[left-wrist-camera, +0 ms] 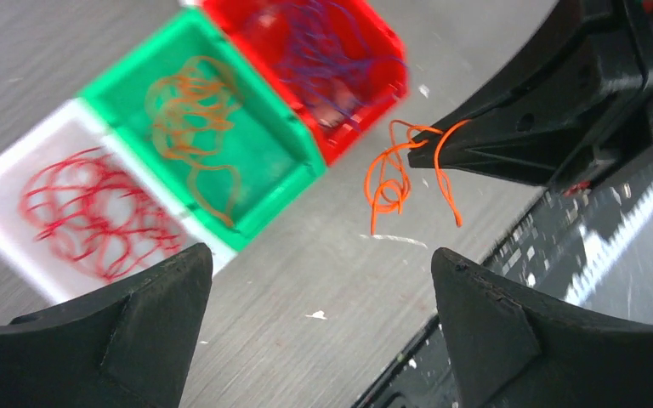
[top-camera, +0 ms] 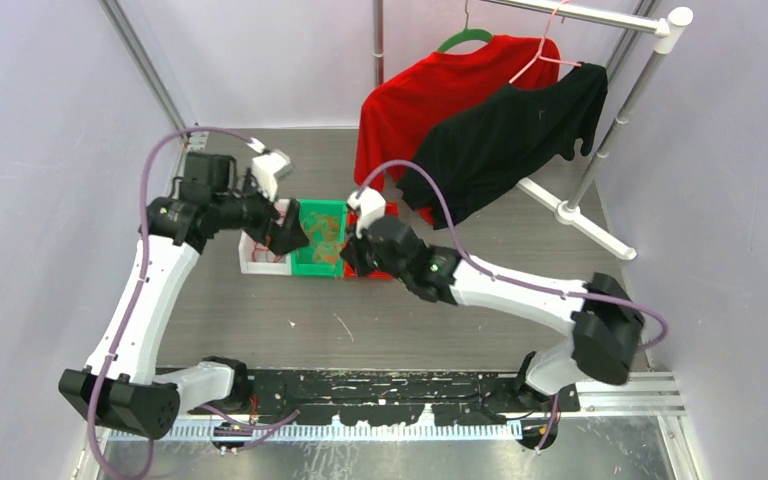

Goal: Untangle the cables

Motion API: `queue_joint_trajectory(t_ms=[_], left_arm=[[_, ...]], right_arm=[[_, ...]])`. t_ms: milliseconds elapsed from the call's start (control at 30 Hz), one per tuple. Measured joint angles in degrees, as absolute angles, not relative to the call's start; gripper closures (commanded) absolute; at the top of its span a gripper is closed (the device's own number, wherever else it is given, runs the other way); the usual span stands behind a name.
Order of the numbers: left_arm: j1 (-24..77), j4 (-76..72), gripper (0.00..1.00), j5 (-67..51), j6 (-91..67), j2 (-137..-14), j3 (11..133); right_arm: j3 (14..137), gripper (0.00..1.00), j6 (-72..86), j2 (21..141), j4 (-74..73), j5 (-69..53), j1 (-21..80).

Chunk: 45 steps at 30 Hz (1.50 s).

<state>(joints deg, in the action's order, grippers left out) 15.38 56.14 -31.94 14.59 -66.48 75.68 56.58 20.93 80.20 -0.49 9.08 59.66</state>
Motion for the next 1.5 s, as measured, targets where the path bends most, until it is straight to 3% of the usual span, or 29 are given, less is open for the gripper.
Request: queue_joint_trajectory(t_ms=[200,267,467,633,733,967,1167,1333,1500], left_arm=[[4.3,51.5,0.00,-31.0,7.9,-69.2,81.4],[2.3,50.8,0.00,-30.8,6.7,-69.8,82.0],[0.2,49.9,0.00,-30.4,3.3,-70.8,82.3],[0.1,48.8,0.00,-30.4,2.1,-70.9,82.3],[0.0,48.2,0.00,-30.3,2.1,-70.9,82.3],[-1.7,43.4,0.01,-29.3,3.7,-70.2,78.2],[-3.9,33.0,0.00,-26.4,5.2,-69.1,62.6],[-5.0,16.1,0.00,-24.3,4.5,-69.3,44.5],[-5.0,0.8,0.00,-23.4,2.1,-72.9,34.3]], right_arm=[[71.0,0.93,15.4,95.1,-3.2,11.6,55.1],[76.8,0.87,13.6,101.3,-5.0,12.7,54.1],[89.0,0.44,11.2,114.8,-8.8,16.9,53.8],[89.3,0.27,10.8,115.7,-9.6,18.5,53.9],[88.4,0.01,11.0,114.2,-9.2,18.9,53.9],[72.6,0.00,12.3,96.9,-4.1,22.2,53.9],[51.4,0.00,13.4,74.9,2.3,33.7,51.8],[33.3,0.00,13.3,57.9,5.5,49.0,42.3],[22.2,0.00,8.3,51.0,14.7,59.8,30.9]])
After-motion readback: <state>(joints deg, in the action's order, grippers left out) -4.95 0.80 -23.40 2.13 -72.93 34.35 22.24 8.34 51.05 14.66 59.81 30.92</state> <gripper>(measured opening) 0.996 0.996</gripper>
